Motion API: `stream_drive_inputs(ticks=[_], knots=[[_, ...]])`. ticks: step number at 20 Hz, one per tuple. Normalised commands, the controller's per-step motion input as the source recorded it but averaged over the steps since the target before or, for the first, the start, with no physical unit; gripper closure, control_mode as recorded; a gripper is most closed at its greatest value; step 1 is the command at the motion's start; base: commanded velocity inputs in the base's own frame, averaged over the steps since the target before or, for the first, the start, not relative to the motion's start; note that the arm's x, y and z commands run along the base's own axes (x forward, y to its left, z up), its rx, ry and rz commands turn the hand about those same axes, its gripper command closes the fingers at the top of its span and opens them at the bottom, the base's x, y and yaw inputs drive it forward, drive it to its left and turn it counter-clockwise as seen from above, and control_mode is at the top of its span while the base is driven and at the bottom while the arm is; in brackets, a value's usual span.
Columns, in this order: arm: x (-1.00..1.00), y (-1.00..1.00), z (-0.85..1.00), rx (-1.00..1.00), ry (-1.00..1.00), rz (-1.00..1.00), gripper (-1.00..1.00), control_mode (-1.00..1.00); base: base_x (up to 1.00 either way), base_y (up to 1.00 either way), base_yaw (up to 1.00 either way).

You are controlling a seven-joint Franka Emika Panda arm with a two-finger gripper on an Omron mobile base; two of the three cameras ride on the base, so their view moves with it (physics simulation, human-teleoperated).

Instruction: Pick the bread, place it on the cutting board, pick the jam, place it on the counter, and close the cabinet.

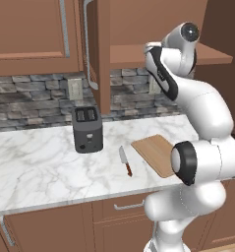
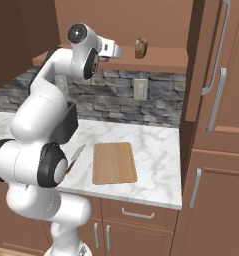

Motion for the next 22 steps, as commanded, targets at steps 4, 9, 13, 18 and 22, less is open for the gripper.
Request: stream_drive_inputs(ticks=[4,9,13,18,22], knots=[[-0.38,-0.02,0.00,0.00,0.00,0.00,1.00,-1.00,0.00,0.00,0.00],[-0.46,0.00,0.00,0.00,0.00,0.00,1.00,-1.00,0.00,0.00,0.00],[-0.55,0.00,0.00,0.00,0.00,0.00,1.00,-1.00,0.00,0.00,0.00],[-0.58,0.00,0.00,0.00,0.00,0.00,1.00,-1.00,0.00,0.00,0.00],[-0.51,0.00,-0.01,0.00,0.00,0.00,1.00,-1.00,0.00,0.00,0.00]])
